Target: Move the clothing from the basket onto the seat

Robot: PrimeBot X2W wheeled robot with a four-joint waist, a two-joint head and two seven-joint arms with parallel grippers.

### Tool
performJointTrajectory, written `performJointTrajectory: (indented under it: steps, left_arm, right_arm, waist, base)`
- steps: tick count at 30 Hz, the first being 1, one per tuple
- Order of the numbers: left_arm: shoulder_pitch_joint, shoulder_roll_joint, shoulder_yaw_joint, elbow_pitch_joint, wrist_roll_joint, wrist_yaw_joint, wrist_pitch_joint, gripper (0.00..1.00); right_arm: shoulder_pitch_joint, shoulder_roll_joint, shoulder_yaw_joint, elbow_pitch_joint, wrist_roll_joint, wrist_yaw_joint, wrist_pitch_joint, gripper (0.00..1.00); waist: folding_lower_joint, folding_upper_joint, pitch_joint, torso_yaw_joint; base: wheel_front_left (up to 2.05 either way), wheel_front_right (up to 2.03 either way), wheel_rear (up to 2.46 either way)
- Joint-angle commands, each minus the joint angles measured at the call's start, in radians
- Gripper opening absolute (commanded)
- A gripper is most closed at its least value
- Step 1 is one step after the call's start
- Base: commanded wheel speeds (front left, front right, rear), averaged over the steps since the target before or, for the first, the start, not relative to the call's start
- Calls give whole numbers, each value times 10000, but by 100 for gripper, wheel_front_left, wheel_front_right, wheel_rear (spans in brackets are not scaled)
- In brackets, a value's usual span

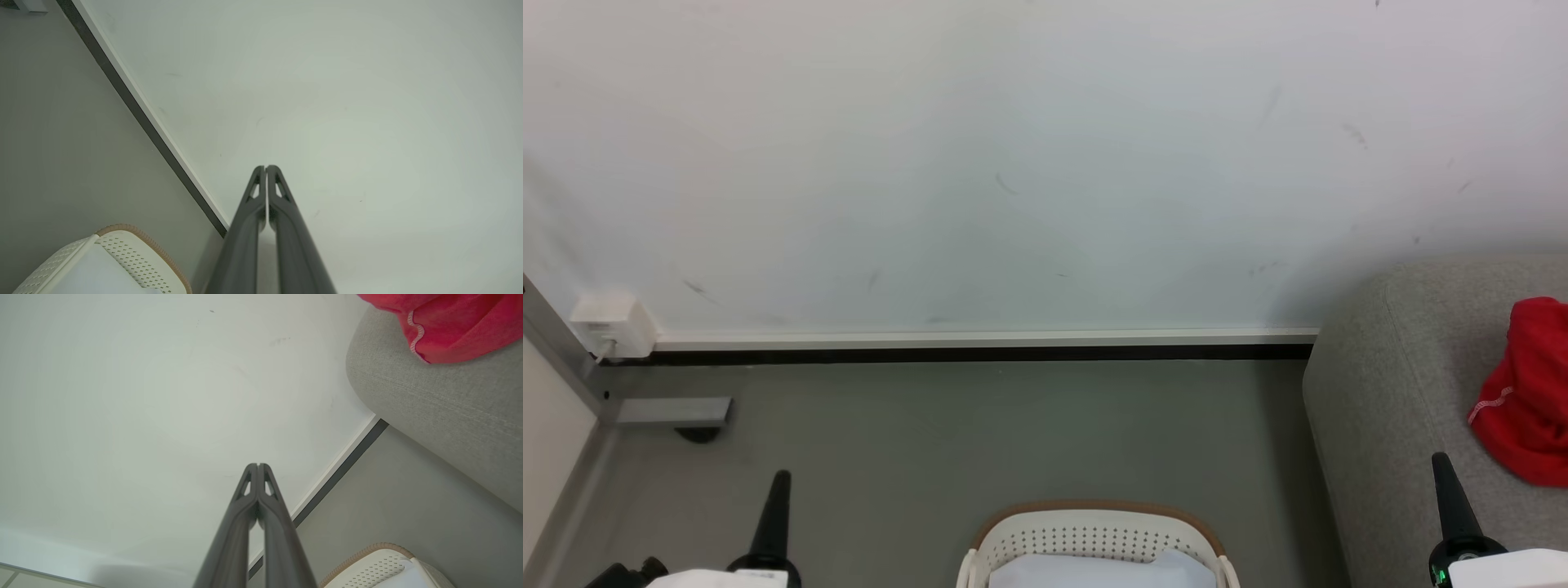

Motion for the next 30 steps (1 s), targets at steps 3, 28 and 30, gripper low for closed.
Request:
performJointTrajectory:
  steps: [3,28,30]
  left_arm:
    - [-208,84,64,-90,-449,-82,117,0]
    - [-436,97,162,-79,-2499,-197,681,0]
    - [-460,97,169,-81,-2657,-198,726,0]
  right_arm:
    - [-206,-7,-128,-127,405,-15,105,0]
    - [-306,88,-500,-217,2316,-20,672,0]
    - [-311,96,-521,-223,2444,-20,717,0]
  waist:
    - [0,0,19,23]
    - [0,0,162,196]
    - [0,0,173,210]
  base:
    - [0,0,0]
    - [0,0,0]
    - [0,0,0]
